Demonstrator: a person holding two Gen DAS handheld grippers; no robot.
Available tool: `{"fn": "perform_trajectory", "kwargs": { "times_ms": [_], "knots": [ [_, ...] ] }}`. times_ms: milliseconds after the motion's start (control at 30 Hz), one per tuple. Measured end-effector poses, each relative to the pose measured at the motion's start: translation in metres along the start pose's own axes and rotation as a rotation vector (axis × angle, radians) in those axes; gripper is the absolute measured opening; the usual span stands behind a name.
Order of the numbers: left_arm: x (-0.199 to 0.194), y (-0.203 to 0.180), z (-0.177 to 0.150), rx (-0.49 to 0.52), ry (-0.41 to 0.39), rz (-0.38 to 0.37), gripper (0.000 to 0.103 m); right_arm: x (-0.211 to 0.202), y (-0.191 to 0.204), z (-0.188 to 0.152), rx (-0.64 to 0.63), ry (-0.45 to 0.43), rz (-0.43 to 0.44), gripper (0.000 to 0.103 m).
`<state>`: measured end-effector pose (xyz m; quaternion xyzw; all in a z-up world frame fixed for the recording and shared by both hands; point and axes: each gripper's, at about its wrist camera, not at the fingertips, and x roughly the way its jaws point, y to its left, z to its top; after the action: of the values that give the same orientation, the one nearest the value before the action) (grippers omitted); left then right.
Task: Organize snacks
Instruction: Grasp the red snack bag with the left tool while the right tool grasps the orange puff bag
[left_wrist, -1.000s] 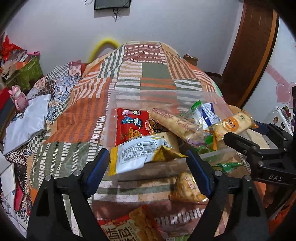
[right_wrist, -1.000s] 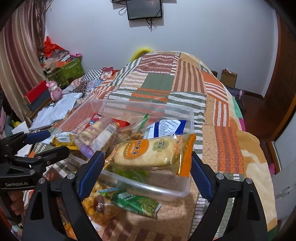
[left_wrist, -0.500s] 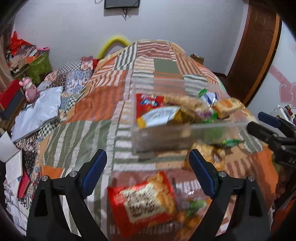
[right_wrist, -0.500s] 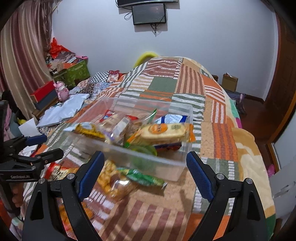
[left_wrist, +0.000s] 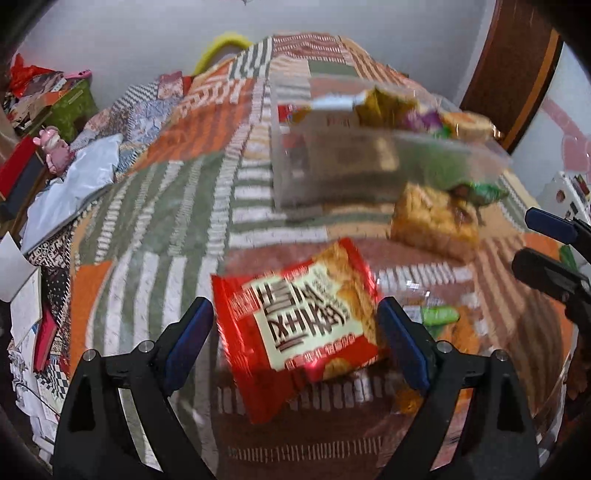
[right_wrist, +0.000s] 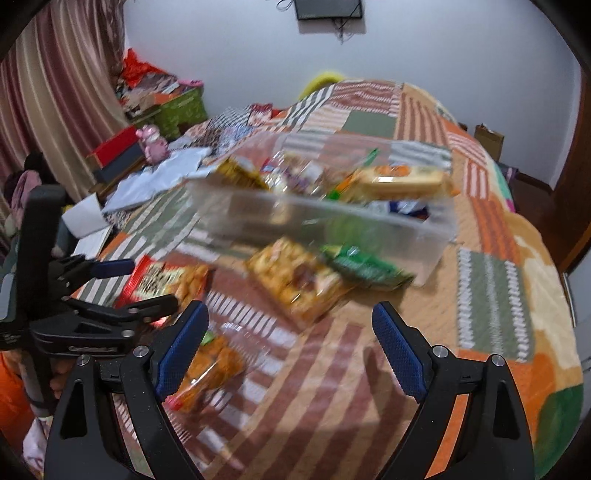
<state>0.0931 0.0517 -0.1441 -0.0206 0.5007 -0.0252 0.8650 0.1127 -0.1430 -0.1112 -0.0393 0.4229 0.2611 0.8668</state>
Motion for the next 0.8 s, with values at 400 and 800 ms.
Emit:
{"fn": "perform_trajectory", "kwargs": {
  "times_ms": [400, 800],
  "knots": [
    [0.02, 0.002, -0.003, -0.03, 0.009, -0.043, 0.093, 0.012, 0.017, -0.01, -0.008, 0.048, 0.022, 0.089],
    [-0.01, 0.031, -0.017, -0.08, -0.049, -0.051, 0.064, 0.034, 0.04, -0.012, -0.024, 0.106, 0.039, 0.089]
  ]
}}
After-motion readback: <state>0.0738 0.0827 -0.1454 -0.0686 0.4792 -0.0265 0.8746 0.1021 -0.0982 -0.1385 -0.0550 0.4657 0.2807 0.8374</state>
